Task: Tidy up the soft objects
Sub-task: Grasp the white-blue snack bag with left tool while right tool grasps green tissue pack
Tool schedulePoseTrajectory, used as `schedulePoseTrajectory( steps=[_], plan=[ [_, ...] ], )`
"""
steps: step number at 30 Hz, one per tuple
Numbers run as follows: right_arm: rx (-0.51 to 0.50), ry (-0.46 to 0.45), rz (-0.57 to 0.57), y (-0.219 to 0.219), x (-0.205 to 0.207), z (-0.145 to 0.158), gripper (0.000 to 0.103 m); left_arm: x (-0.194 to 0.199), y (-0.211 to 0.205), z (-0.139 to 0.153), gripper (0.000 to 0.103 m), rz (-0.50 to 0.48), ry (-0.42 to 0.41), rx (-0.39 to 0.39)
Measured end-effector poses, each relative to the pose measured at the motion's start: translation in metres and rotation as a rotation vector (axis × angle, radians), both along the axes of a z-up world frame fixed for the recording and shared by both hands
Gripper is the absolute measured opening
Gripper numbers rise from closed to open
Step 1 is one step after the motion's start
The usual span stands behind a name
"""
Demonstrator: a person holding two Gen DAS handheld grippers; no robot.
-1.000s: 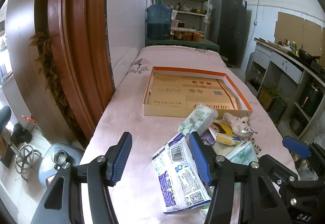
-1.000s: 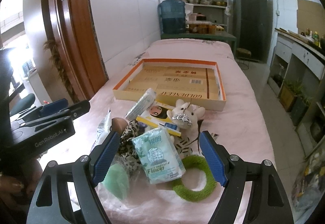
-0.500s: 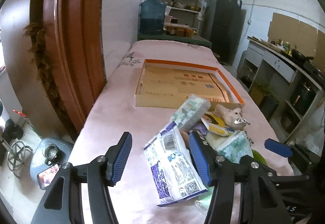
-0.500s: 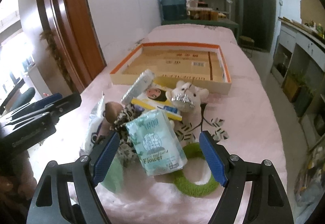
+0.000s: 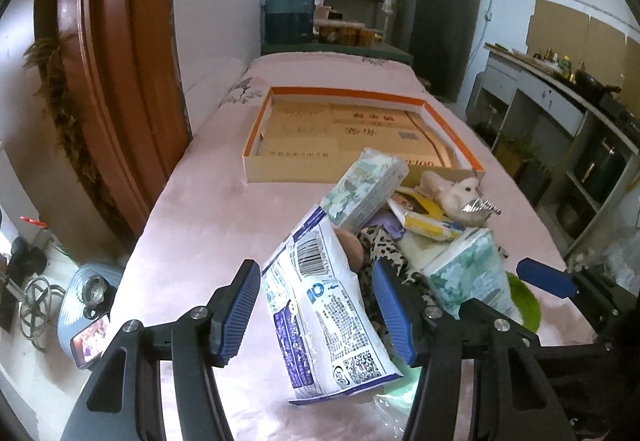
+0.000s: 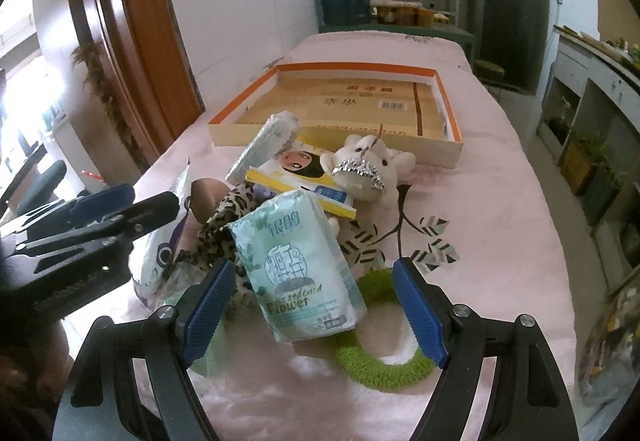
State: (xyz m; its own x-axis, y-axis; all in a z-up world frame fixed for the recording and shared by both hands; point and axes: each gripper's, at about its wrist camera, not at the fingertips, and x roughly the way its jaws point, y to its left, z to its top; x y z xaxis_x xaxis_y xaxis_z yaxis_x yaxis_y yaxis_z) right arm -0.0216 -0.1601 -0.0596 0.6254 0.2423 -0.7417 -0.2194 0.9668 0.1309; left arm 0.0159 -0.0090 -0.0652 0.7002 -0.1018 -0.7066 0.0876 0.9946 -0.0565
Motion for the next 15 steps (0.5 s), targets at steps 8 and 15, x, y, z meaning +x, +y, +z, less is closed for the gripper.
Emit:
schedulePoseTrajectory(
  steps=[8, 15],
  plan=[
    [-0.014, 0.022, 0.015, 0.003, 0.008, -0.010, 0.082, 0.007, -0.001, -0.017, 0.059, 0.016, 0.046, 0.020],
    [-0.001, 0.036, 0.032, 0.003, 0.015, -0.016, 0.082, 0.014, 0.007, -0.032, 0.055, 0.015, 0.079, -0.025]
  ],
)
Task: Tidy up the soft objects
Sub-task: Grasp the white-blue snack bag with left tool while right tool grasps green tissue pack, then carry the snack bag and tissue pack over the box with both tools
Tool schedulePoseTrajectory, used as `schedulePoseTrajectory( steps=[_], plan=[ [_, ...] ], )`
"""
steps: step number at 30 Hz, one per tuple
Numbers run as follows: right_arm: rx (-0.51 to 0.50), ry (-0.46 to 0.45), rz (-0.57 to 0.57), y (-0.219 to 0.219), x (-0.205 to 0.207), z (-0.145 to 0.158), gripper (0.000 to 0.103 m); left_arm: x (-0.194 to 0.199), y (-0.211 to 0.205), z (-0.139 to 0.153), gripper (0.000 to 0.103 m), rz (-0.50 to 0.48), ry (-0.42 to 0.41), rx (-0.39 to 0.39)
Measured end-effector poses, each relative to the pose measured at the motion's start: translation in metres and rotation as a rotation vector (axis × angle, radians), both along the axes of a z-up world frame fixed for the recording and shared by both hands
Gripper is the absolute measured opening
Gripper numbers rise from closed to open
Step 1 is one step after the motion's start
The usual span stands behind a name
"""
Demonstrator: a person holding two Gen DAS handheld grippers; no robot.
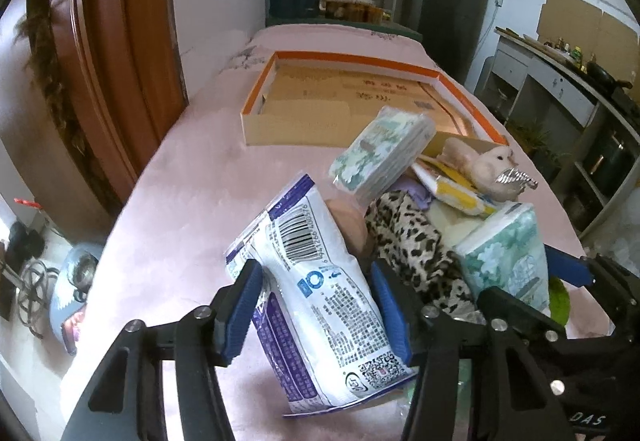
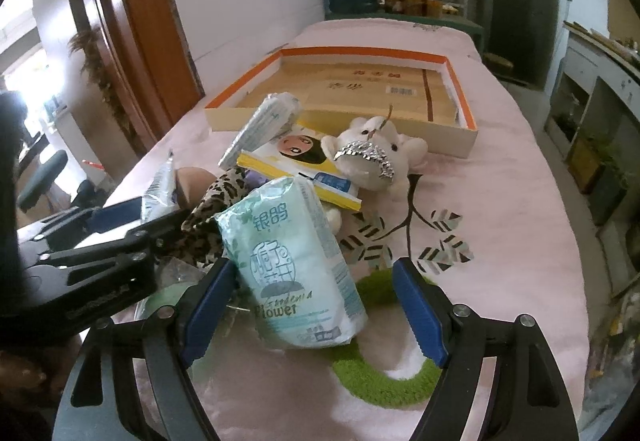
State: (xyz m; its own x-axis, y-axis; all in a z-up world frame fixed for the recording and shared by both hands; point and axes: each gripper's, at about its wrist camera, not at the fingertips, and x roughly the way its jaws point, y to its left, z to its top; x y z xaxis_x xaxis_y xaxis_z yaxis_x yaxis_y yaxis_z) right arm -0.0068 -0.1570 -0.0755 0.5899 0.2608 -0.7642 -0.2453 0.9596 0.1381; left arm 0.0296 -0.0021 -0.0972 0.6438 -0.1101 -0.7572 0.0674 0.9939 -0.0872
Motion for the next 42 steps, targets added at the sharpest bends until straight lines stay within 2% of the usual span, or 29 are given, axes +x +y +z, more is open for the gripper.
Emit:
schedulePoseTrajectory(
  steps=[3, 4, 5, 7, 15, 17, 22, 31, 42],
  plan=[
    [0.009, 0.004, 0.006, 0.000, 0.002, -0.002, 0.081, -0.001, 0.006, -0.001, 0.052, 0.002, -0.013, -0.038],
    [0.017, 0.004, 0.004, 0.000, 0.003, -0.003, 0.078, 0.000, 0.007, -0.001, 0.050, 0.000, -0.013, -0.043],
    [0.024, 0.005, 0.006, 0.000, 0.003, -0.003, 0.074, 0.000, 0.008, -0.002, 0.047, -0.002, -0.016, -0.048],
    [0.055, 0.013, 0.020, 0.000, 0.002, -0.002, 0.056, -0.001, 0.011, -0.001, 0.043, -0.004, -0.027, -0.056],
    [0.048, -0.014, 0.034, 0.005, -0.005, 0.010, 0.043, -0.007, 0.024, 0.007, 0.025, -0.005, -0.066, -0.120],
    [0.061, -0.024, 0.027, 0.003, -0.007, 0.015, 0.042, -0.008, 0.027, 0.010, 0.020, -0.003, -0.073, -0.131],
    [0.075, -0.048, 0.023, -0.001, -0.012, 0.025, 0.040, -0.011, 0.032, 0.017, 0.015, 0.004, -0.099, -0.143],
    [0.077, -0.069, 0.020, -0.002, -0.016, 0.033, 0.040, -0.012, 0.036, 0.025, 0.013, 0.007, -0.127, -0.156],
    [0.076, -0.130, 0.014, -0.008, -0.015, 0.058, 0.040, -0.009, 0.028, 0.055, 0.013, -0.030, -0.201, -0.154]
  ],
)
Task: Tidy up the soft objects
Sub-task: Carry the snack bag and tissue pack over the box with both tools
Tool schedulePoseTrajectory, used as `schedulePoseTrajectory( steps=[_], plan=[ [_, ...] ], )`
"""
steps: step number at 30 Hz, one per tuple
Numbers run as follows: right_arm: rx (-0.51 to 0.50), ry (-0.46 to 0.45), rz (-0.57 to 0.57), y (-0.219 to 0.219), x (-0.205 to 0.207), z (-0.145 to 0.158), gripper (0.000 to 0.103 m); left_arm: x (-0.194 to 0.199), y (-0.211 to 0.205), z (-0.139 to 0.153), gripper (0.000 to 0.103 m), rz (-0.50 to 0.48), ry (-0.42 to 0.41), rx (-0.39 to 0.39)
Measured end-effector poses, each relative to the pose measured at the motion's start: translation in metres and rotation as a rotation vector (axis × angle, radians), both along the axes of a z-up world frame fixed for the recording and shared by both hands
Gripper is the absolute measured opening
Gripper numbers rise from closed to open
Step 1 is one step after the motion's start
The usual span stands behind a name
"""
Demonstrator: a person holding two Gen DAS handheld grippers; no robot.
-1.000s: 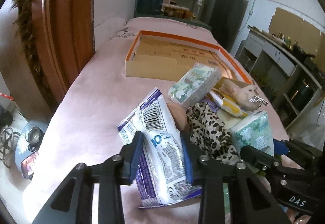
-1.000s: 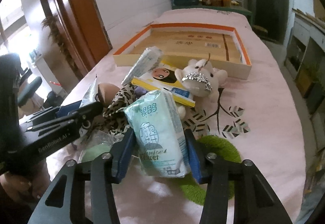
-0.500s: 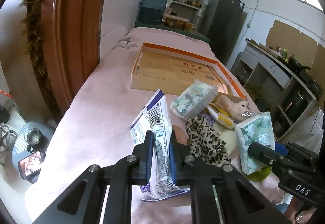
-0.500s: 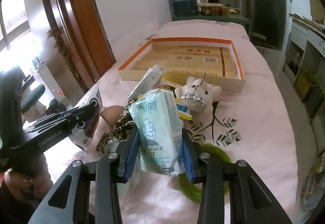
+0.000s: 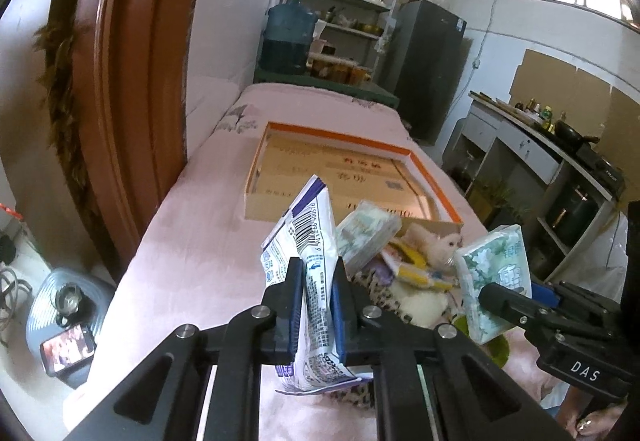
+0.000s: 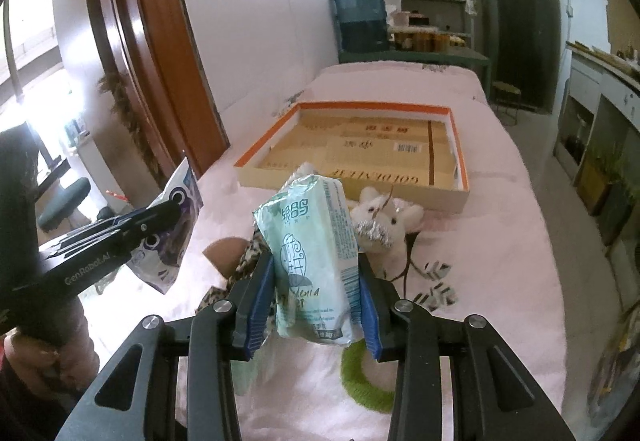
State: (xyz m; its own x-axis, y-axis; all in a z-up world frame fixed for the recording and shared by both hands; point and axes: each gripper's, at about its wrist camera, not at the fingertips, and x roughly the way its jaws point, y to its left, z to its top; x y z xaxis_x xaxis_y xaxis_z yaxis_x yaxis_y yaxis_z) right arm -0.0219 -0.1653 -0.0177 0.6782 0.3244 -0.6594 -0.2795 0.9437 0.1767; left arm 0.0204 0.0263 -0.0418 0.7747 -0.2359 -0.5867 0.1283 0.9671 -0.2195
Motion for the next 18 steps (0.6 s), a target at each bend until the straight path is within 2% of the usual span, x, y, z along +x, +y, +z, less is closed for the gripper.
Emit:
schedulePoseTrajectory(
  steps=[10, 18],
  plan=[
    [-0.028, -0.077, 0.015, -0.002, 0.018, 0.029, 0.040, 0.021, -0.015, 0.030, 0.013, -0.034, -0.064, 0.014],
    [-0.042, -0.128, 0.019, -0.006, 0.048, 0.055, 0.040, 0.055, -0.019, 0.056, 0.013, -0.039, -0.113, 0.029]
  ],
)
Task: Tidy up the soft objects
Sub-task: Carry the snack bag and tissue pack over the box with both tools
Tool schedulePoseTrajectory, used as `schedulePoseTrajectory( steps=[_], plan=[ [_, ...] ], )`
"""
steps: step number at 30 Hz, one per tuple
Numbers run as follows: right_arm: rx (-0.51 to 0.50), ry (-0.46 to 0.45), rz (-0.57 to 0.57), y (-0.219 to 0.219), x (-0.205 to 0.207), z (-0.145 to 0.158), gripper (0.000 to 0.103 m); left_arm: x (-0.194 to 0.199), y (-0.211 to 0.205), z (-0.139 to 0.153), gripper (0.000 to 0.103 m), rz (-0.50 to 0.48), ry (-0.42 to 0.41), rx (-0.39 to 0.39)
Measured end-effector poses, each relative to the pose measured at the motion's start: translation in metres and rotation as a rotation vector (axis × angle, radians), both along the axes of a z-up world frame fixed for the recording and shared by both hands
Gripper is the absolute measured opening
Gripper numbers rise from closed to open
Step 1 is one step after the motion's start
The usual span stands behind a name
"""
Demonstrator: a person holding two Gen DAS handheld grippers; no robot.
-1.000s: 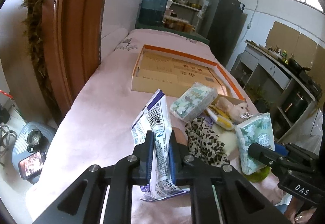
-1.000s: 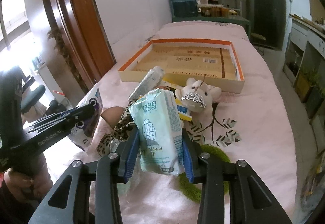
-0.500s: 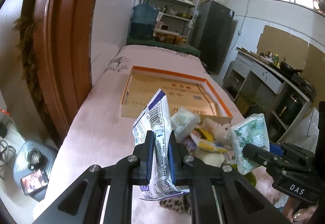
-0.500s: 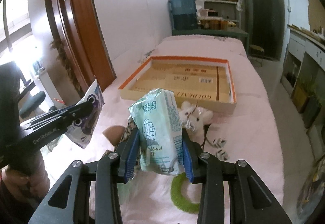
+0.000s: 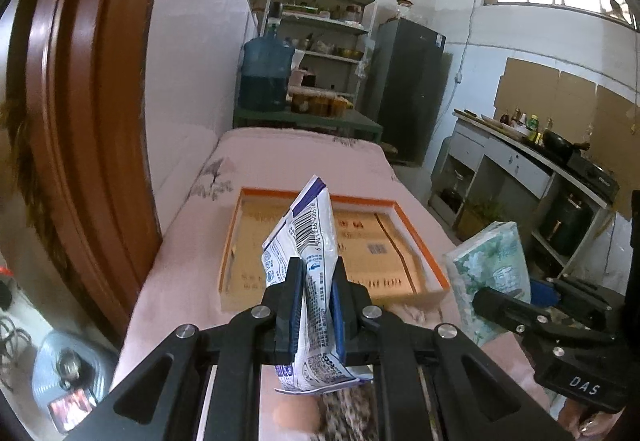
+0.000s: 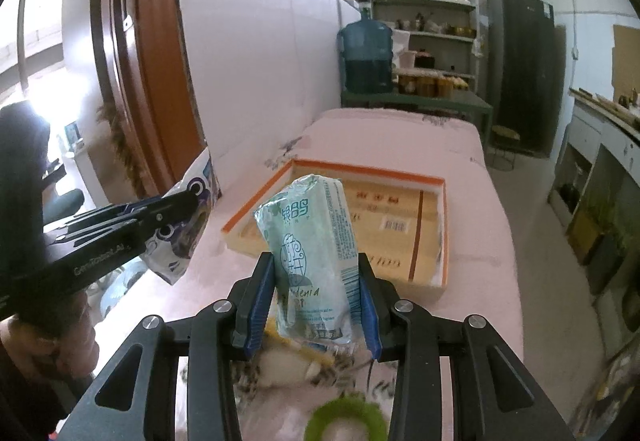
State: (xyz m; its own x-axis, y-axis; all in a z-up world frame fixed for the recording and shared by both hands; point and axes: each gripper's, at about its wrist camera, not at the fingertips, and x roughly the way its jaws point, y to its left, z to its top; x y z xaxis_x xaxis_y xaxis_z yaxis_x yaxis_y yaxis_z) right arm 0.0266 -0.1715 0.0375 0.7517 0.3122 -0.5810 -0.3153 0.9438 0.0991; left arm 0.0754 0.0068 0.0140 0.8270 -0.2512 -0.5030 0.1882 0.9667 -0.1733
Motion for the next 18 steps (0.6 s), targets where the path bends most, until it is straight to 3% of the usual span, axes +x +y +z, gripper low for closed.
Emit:
schedulePoseTrajectory(
  steps=[9, 18],
  plan=[
    [0.061, 0.019, 0.003, -0.016, 0.065, 0.019, 0.040, 0.062, 0.001, 0.012, 0.013, 0.023, 0.019, -0.009],
    [0.107, 0.104, -0.032, -0.031, 0.135, 0.009, 0.040, 0.117, -0.002, 0.008, 0.013, 0.056, 0.061, 0.015]
  ],
)
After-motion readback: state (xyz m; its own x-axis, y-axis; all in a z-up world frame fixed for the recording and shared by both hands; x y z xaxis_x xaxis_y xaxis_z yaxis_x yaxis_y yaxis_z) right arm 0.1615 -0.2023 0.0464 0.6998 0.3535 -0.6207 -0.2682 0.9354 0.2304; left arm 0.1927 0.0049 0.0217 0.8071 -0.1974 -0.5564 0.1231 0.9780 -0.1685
